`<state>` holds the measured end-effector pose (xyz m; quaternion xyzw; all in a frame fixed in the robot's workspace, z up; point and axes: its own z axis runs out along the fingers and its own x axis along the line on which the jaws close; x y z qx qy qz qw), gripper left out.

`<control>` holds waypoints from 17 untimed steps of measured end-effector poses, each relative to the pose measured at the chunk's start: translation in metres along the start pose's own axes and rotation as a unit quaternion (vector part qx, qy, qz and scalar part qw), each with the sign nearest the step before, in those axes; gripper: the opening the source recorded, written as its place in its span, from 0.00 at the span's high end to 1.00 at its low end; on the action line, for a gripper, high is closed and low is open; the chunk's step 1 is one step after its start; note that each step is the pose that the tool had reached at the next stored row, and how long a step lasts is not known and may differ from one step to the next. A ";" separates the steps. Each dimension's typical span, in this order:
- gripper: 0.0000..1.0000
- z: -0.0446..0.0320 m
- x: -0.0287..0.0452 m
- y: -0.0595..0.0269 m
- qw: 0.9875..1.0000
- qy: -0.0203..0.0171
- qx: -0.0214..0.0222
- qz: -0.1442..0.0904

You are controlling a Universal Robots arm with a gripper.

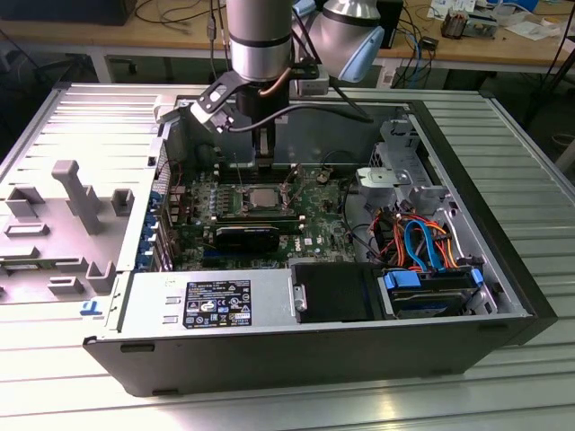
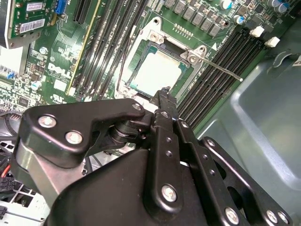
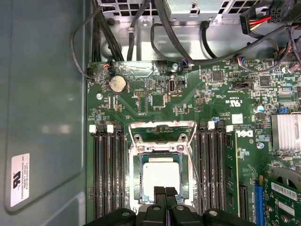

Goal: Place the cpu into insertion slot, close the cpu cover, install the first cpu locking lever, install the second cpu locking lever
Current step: 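Close the cpu cover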

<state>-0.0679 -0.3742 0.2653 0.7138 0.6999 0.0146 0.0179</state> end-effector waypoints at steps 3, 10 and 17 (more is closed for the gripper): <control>0.89 -0.0006 0.0000 0.0000 1.000 0.000 0.000 0.000; 0.89 -0.0024 0.0000 0.0001 1.000 0.000 0.000 0.000; 0.89 -0.0043 0.0000 0.0002 1.000 0.000 0.000 0.000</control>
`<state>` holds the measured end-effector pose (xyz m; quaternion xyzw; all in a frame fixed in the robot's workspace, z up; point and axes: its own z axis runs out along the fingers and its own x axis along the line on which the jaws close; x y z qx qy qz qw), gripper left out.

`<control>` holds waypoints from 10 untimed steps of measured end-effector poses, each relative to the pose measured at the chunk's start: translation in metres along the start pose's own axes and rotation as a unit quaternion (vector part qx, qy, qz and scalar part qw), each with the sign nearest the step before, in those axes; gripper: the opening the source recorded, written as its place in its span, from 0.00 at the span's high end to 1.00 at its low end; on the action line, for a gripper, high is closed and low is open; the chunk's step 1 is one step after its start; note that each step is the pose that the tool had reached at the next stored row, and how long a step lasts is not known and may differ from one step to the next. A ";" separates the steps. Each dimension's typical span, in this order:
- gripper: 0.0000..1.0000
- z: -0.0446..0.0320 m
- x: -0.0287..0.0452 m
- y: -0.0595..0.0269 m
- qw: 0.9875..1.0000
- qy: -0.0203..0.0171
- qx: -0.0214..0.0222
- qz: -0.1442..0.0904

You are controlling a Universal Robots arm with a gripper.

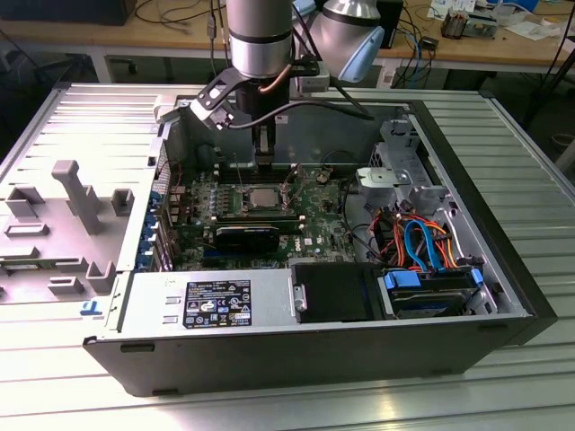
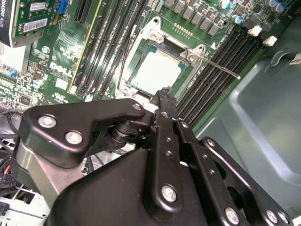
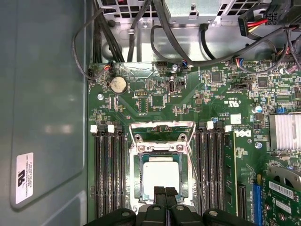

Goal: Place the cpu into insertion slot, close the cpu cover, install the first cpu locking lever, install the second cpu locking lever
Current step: 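Close the cpu cover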

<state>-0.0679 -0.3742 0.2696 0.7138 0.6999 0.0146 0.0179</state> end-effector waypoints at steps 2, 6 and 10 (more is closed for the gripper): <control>0.89 -0.0010 0.0000 0.0001 1.000 0.000 0.000 0.000; 0.89 -0.0027 0.0000 0.0001 1.000 0.000 0.000 0.000; 0.89 -0.0047 0.0000 0.0002 1.000 0.000 0.000 0.000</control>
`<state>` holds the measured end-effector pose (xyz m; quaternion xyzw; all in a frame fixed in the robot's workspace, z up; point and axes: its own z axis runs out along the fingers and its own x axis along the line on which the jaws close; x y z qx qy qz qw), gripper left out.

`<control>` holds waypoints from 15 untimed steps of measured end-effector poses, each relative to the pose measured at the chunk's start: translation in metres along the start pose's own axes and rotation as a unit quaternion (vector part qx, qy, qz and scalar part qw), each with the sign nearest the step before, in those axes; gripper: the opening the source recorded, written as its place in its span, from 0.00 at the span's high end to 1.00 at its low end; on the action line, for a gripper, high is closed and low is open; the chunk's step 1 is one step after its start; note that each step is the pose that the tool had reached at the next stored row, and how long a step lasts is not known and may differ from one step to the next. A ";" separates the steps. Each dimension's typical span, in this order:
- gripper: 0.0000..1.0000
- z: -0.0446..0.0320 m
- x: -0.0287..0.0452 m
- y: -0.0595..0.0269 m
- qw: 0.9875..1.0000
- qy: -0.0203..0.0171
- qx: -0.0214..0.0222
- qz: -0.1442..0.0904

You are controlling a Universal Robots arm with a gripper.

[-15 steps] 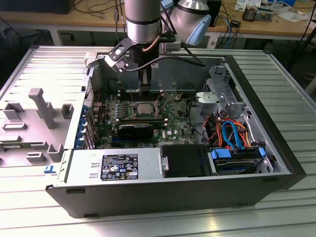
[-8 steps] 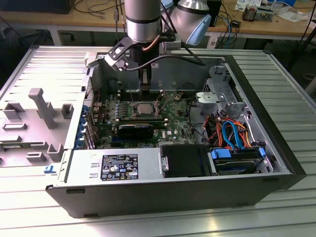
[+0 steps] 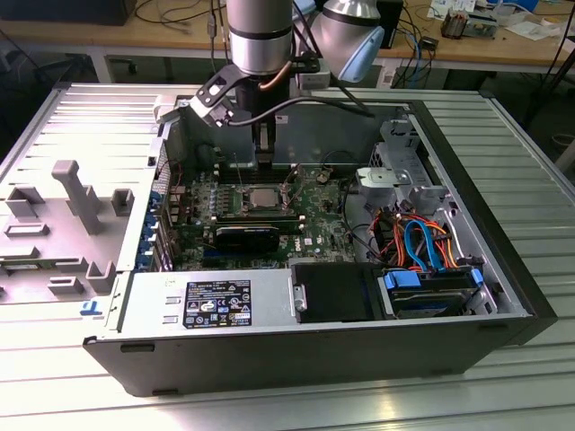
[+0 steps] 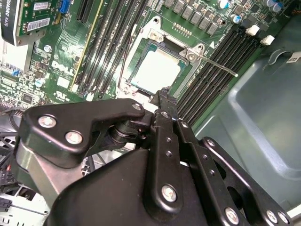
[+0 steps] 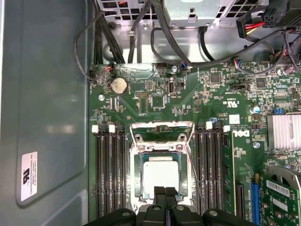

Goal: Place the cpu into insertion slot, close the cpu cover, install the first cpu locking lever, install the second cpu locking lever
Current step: 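Close the cpu cover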

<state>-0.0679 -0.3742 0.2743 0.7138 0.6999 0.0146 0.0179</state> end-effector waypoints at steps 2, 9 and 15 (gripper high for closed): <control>0.89 -0.0009 0.0000 0.0000 1.000 0.000 0.000 0.000; 0.89 -0.0044 0.0000 0.0002 1.000 0.000 0.000 0.000; 0.89 -0.0051 0.0000 0.0002 1.000 0.000 0.000 0.000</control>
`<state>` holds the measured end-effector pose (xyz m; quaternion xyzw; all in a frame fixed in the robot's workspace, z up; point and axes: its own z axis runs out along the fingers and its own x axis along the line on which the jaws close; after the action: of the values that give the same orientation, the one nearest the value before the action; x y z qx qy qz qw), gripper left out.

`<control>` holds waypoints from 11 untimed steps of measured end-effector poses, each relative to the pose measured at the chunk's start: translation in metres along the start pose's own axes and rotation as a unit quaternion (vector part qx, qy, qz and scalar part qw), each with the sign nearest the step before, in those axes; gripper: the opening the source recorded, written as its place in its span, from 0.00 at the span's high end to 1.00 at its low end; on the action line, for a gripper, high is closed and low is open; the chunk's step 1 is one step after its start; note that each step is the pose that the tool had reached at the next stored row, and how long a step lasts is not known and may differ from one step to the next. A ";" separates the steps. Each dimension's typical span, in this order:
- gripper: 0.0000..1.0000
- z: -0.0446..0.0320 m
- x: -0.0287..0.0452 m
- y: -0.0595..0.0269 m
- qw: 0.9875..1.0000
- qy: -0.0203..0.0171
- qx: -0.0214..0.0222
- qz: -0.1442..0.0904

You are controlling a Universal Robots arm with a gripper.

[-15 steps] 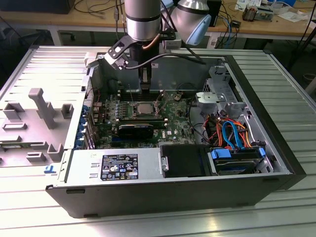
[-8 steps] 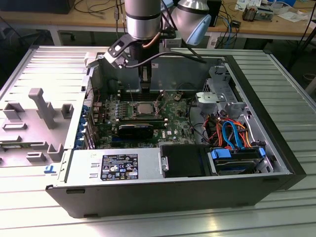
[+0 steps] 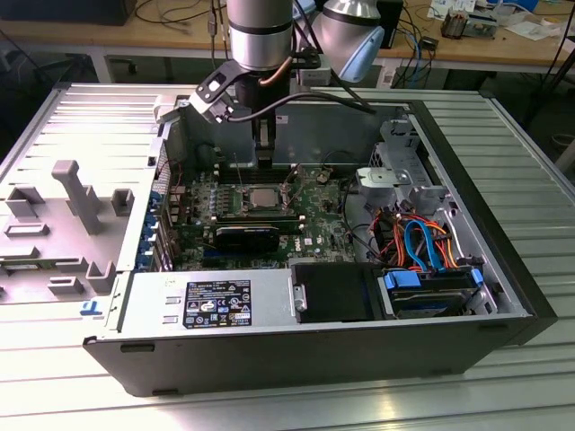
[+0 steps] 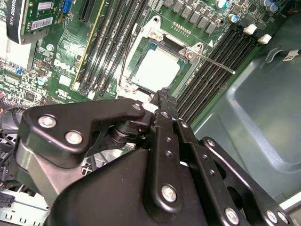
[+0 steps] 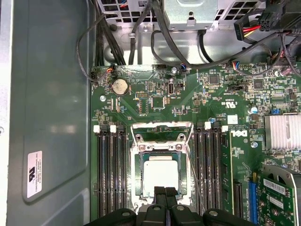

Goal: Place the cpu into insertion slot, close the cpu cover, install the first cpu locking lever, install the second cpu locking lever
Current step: 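Close the cpu cover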

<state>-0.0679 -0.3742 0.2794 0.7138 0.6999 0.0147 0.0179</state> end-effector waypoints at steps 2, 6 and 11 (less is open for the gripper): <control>0.89 -0.0001 0.0000 0.0000 1.000 0.000 0.000 0.000; 0.89 -0.0004 0.0000 0.0000 1.000 0.000 0.000 0.000; 0.89 -0.0019 0.0000 0.0001 1.000 0.000 0.000 0.000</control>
<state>-0.0679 -0.3742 0.2813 0.7138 0.6999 0.0146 0.0179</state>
